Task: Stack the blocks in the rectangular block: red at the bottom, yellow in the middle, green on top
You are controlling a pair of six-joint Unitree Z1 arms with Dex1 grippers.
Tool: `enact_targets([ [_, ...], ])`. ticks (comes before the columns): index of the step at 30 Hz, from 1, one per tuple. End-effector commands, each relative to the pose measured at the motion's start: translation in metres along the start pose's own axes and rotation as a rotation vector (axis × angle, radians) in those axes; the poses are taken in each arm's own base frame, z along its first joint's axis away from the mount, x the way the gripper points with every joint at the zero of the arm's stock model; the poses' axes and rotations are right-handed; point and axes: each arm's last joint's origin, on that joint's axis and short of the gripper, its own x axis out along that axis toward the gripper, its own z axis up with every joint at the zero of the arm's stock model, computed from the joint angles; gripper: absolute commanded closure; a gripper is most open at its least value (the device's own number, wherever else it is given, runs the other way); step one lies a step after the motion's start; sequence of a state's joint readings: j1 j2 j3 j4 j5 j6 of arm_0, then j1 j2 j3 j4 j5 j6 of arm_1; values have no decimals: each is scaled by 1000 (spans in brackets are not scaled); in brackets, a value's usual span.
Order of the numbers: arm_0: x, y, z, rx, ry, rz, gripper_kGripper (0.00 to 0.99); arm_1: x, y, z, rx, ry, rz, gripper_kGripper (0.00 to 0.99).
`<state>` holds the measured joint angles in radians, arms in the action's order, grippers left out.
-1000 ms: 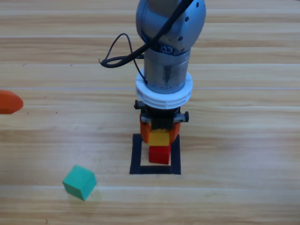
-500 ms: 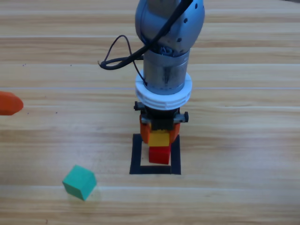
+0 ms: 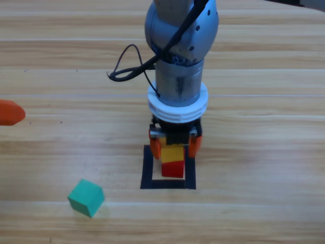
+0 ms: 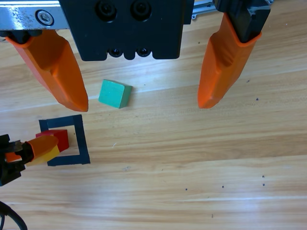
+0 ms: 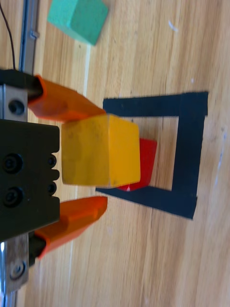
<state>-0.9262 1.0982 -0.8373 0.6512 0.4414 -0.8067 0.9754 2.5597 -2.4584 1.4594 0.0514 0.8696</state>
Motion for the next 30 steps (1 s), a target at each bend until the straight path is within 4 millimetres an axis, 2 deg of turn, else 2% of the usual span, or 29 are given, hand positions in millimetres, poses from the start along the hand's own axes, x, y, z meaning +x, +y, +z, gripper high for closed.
enact_targets([
  [1, 7, 1, -7, 7, 21, 10, 19, 35, 4, 1, -7, 43, -88, 0],
  [5, 8, 1, -7, 7, 21, 10, 19, 19, 5, -4, -24, 22, -63, 0],
  [8, 8, 1, -7, 4, 21, 11, 19, -20, 9, -20, -68, -52, -24, 0],
  [12, 5, 0, -4, -11, 13, 2, 19, -77, 10, -54, -146, -191, 7, 0],
  [17, -6, -5, 13, -86, -6, 0, 17, -125, 3, -88, -191, -301, 31, 0],
  [21, -5, -10, 18, -192, 35, 5, 0, -149, -12, -106, -215, -348, 29, 0],
  [24, 10, -21, 17, -245, 118, 30, 0, -161, -37, -120, -222, -381, 35, 0],
  [26, 26, -33, 16, -235, 190, 56, 0, -166, -68, -135, -228, -424, 94, 0],
  [28, 48, -49, 16, -223, 268, 98, 1, -161, -123, -155, -219, -477, 229, 0],
  [30, 76, -69, 15, -210, 343, 143, 14, -148, -189, -176, -186, -550, 391, 0],
])
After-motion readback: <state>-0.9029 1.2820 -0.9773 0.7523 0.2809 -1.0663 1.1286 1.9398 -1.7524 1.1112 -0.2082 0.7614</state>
